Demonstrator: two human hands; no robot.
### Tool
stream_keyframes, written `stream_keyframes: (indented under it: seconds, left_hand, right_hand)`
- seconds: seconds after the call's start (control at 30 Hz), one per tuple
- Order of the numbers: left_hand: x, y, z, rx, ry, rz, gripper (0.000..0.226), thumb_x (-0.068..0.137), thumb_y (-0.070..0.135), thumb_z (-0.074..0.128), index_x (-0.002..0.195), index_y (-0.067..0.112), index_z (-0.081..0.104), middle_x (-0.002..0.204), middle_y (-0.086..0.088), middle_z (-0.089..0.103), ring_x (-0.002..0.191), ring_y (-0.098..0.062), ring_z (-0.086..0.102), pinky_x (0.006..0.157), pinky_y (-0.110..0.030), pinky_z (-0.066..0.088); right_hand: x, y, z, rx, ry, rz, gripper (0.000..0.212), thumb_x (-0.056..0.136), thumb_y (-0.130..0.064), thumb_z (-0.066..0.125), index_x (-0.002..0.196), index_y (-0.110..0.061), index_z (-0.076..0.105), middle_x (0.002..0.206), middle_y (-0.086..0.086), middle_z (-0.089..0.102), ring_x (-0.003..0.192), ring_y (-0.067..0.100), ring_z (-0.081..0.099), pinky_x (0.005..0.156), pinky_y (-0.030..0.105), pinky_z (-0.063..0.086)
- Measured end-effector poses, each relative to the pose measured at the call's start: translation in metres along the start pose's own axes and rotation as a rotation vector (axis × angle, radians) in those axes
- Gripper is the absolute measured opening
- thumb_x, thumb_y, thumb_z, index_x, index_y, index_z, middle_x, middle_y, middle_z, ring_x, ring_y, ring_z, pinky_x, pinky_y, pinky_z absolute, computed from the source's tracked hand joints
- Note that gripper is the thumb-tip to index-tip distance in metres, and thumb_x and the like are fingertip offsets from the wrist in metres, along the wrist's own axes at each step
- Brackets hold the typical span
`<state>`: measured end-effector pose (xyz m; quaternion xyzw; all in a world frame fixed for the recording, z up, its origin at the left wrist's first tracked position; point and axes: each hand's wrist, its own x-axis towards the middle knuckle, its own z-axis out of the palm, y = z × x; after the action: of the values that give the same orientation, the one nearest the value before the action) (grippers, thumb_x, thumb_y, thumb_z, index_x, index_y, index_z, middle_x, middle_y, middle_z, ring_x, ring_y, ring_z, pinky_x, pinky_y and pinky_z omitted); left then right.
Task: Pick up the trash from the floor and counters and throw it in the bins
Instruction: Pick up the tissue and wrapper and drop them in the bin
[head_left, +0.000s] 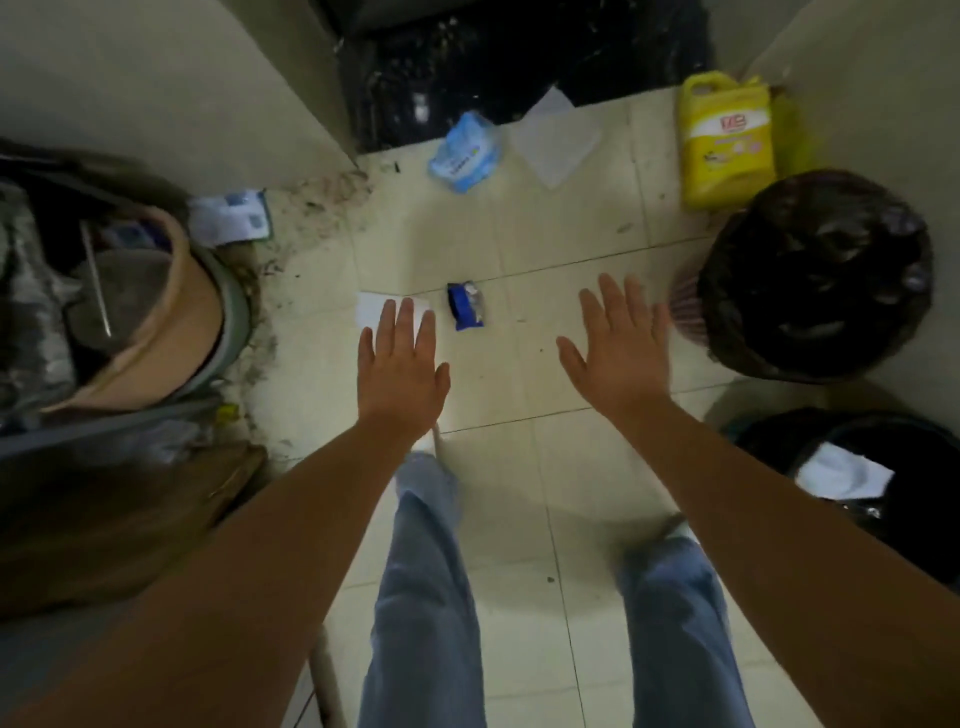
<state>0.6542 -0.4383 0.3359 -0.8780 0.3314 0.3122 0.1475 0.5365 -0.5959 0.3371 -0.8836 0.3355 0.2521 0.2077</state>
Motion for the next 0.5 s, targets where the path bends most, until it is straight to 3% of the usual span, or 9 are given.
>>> stream_keyframes:
  seconds: [0.23, 0.37, 0.5]
  left_hand:
    - [0.072, -0.142, 0.045, -0.085, -0.096, -0.126, 0.062, 0.100, 0.035, 0.032, 0.151, 0.011, 0.004, 0.161, -0.012, 0.001, 0.149, -0.027, -0.003, 0.122, -0.042, 0.010]
    - [0.126, -0.170, 0.082, -0.121, -0.149, -0.138, 0.061, 0.101, 0.034, 0.034, 0.150, 0.010, 0.008, 0.160, -0.013, 0.006, 0.149, -0.028, 0.002, 0.121, -0.040, 0.016]
    - [0.193, -0.175, 0.134, -0.188, -0.170, -0.138, 0.057, 0.100, 0.031, 0.038, 0.148, 0.009, 0.015, 0.159, -0.012, 0.013, 0.148, -0.028, 0.009, 0.118, -0.038, 0.023]
  right_hand:
    - [0.076, -0.127, 0.073, -0.007, -0.150, 0.067, 0.056, 0.096, -0.035, 0.036, 0.145, -0.011, 0.021, 0.158, 0.010, 0.015, 0.147, 0.027, 0.007, 0.121, 0.043, 0.010]
    - [0.132, -0.152, 0.119, 0.027, -0.188, 0.097, 0.056, 0.095, -0.035, 0.042, 0.143, -0.011, 0.026, 0.155, 0.011, 0.023, 0.143, 0.028, 0.020, 0.117, 0.043, 0.024]
    - [0.196, -0.147, 0.182, 0.179, -0.218, 0.274, 0.064, 0.091, -0.035, 0.053, 0.142, -0.009, 0.024, 0.148, 0.015, 0.032, 0.132, 0.033, 0.039, 0.105, 0.043, 0.040]
